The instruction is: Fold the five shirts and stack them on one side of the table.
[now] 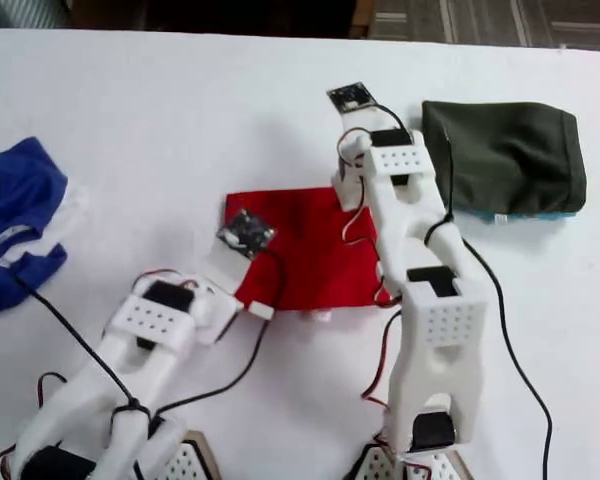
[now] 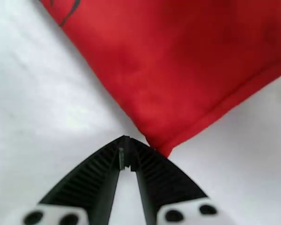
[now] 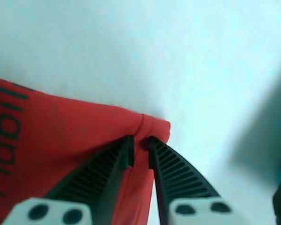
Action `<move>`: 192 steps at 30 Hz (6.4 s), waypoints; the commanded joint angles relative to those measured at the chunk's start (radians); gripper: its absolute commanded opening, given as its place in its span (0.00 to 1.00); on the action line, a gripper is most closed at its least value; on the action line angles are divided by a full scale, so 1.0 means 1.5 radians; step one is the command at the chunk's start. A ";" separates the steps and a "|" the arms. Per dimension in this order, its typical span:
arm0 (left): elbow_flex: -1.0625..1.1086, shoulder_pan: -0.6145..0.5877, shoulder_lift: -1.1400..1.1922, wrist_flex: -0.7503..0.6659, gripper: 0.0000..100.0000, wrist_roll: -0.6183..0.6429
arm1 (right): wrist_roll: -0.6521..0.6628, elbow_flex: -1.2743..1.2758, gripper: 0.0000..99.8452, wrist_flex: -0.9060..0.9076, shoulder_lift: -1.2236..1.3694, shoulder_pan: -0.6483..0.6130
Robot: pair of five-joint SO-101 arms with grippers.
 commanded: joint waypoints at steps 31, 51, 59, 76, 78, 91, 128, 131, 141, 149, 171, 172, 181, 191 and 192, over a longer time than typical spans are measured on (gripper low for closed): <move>-0.195 -0.183 -0.028 0.164 0.03 -0.005 | -0.102 -0.087 0.31 0.244 0.001 -0.053; -0.198 -0.254 -0.028 0.164 0.03 -0.070 | -0.094 -0.088 0.04 0.283 0.132 -0.083; -0.198 -0.254 -0.028 0.164 0.03 -0.070 | -0.072 -0.132 0.02 0.299 0.104 -0.048; -0.193 -0.254 -0.028 0.125 0.03 -0.071 | 0.160 -0.536 0.02 0.397 -0.014 0.172; -0.193 -0.254 -0.028 0.118 0.03 -0.070 | 0.186 -0.575 0.02 0.397 -0.014 0.173; -0.192 -0.255 -0.028 0.109 0.03 -0.072 | 0.286 -0.711 0.02 0.358 -0.008 0.274; -0.192 -0.255 -0.028 0.113 0.03 -0.070 | 0.141 -0.334 0.17 -0.248 -0.008 0.437; -0.192 -0.255 -0.028 0.113 0.03 -0.070 | 0.085 -0.358 0.17 -0.222 -0.015 0.435; -0.192 -0.255 -0.028 0.108 0.03 -0.073 | 0.119 -0.455 0.04 0.159 -0.062 0.302; -0.192 -0.255 -0.028 0.111 0.03 -0.071 | 0.179 -0.453 0.06 0.251 -0.014 0.186; -0.195 -0.305 -0.028 0.115 0.03 -0.075 | 0.326 -0.459 0.02 0.395 0.055 0.257; -0.193 -0.305 -0.028 0.108 0.03 -0.075 | 0.327 -0.459 0.02 0.395 0.040 0.261; -0.192 -0.305 -0.027 0.092 0.03 -0.072 | 0.321 -0.457 0.02 0.386 -0.115 0.209; -0.194 -0.307 -0.027 0.096 0.03 -0.071 | 0.239 -0.459 0.02 0.295 0.077 0.186; -0.194 -0.307 -0.027 0.096 0.03 -0.072 | 0.239 -0.459 0.02 0.295 0.098 0.189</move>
